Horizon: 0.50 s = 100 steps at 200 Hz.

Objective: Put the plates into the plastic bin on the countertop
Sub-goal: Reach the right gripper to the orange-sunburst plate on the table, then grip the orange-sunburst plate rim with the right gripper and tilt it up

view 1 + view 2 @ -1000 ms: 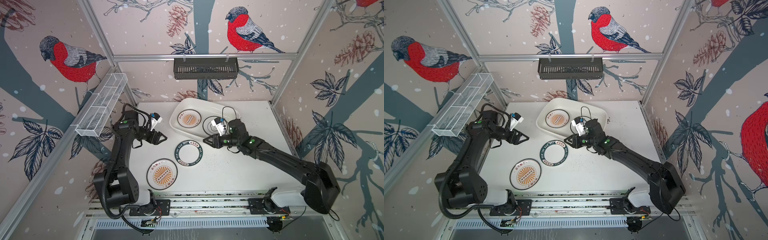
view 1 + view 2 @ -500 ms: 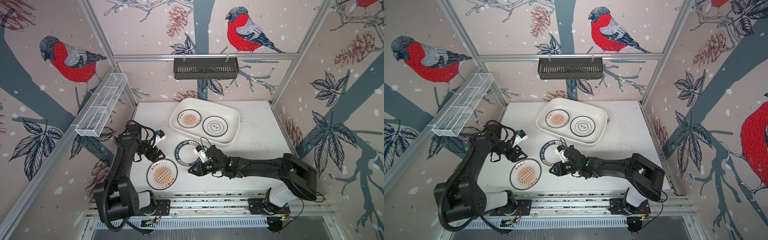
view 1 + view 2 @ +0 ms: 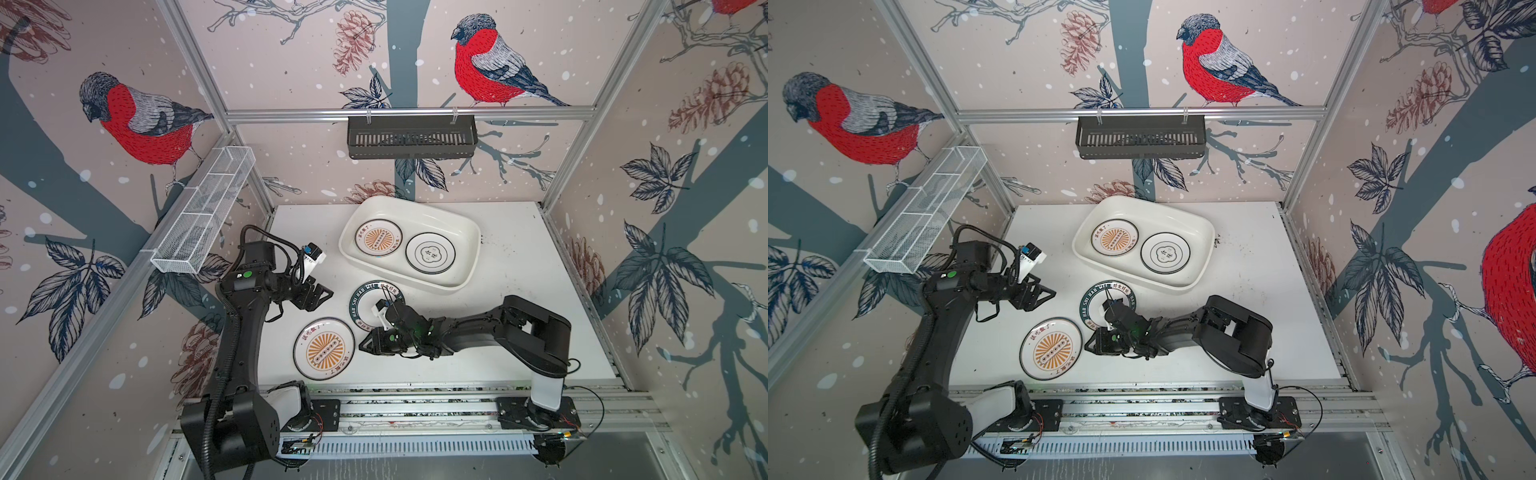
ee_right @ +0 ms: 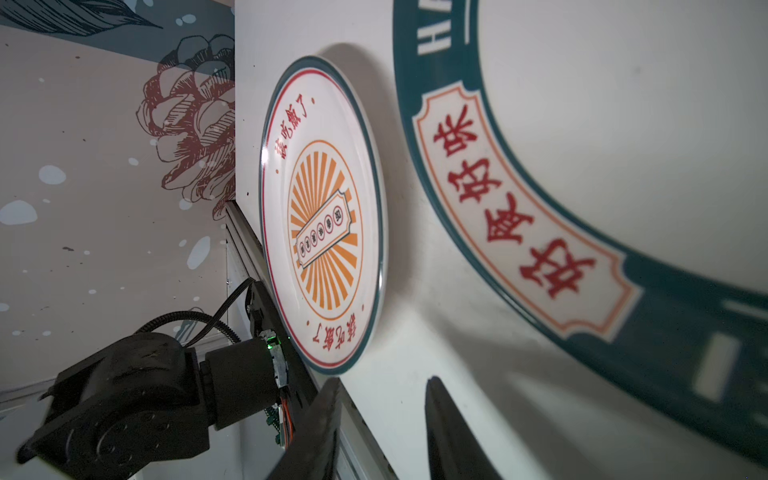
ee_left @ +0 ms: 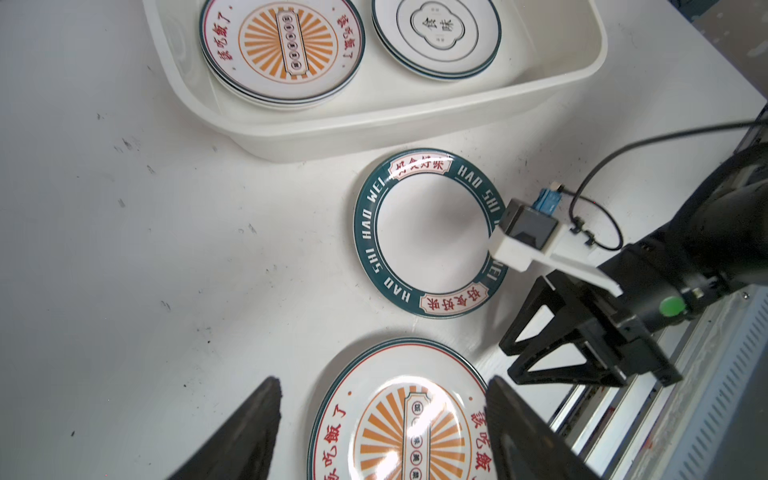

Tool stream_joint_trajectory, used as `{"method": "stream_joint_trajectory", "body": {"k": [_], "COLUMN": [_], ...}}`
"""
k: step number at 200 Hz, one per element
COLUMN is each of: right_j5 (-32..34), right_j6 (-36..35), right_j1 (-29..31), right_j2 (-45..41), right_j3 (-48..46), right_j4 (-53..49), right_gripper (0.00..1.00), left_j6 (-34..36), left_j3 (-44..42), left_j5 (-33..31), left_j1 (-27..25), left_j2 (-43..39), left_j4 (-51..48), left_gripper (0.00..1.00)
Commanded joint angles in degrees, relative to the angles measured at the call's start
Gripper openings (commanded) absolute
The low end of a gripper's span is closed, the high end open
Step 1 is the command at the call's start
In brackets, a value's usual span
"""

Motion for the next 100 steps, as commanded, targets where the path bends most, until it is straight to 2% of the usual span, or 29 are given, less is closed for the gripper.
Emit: {"method": "stream_joint_trajectory", "body": {"k": [1,100], "right_j5": [-0.3,-1.5], "right_j6": [3.4,4.0], "right_j1": [0.4,0.3], "right_j2": [1.8,7.1], "right_j3": [0.7,5.2], "right_j4": [5.1,4.4], "right_gripper": [0.36,0.35], "left_j6": [-3.6,-5.1], "left_j3": [0.1,1.2], "left_j5": [4.9,9.7], "left_j1": [0.1,0.1], "left_j2": [-1.6,-2.7], "left_j4": [3.3,4.0], "left_gripper": [0.78,0.79]}}
